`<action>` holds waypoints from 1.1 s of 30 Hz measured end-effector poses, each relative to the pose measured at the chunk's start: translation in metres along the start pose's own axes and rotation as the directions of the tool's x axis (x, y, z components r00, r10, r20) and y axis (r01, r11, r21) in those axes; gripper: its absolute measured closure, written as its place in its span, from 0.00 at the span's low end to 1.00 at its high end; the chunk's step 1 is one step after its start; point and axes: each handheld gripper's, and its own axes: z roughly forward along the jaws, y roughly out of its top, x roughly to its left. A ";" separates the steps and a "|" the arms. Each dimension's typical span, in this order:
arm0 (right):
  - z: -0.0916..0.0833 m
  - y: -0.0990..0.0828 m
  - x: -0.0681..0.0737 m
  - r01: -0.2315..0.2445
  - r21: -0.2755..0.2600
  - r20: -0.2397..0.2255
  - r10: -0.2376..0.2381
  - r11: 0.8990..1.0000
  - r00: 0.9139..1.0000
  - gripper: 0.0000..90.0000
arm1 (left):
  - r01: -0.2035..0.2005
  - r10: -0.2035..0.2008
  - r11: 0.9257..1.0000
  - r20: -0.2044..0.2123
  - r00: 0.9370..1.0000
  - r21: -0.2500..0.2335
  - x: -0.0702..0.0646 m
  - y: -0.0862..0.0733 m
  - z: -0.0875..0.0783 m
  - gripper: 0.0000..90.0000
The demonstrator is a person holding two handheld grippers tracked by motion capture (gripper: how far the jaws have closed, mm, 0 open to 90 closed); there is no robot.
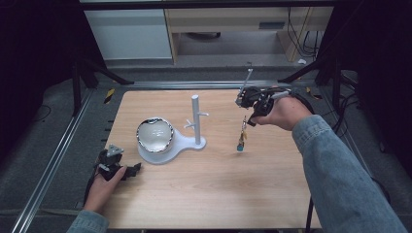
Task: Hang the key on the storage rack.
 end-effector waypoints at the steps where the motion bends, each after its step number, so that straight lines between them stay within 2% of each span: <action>1: -0.001 0.001 0.000 -0.001 -0.001 0.001 0.001 1.000 1.000 0.99 | 0.000 0.000 1.000 0.001 1.000 0.000 0.000 0.000 0.000 0.00; 16: -0.012 0.029 0.003 0.016 -0.010 0.017 -0.016 1.000 1.000 0.99 | 0.002 -0.002 1.000 0.000 1.000 0.000 0.000 0.000 0.000 0.00; 27: -0.017 0.058 0.008 0.030 -0.019 -0.013 -0.030 0.999 0.999 0.99 | 0.003 -0.003 1.000 -0.001 1.000 0.000 0.000 0.000 0.000 0.00; 33: -0.017 0.070 0.009 0.041 -0.013 -0.014 -0.041 0.999 0.999 0.99 | 0.003 -0.003 1.000 0.000 1.000 0.000 0.000 0.000 0.000 0.00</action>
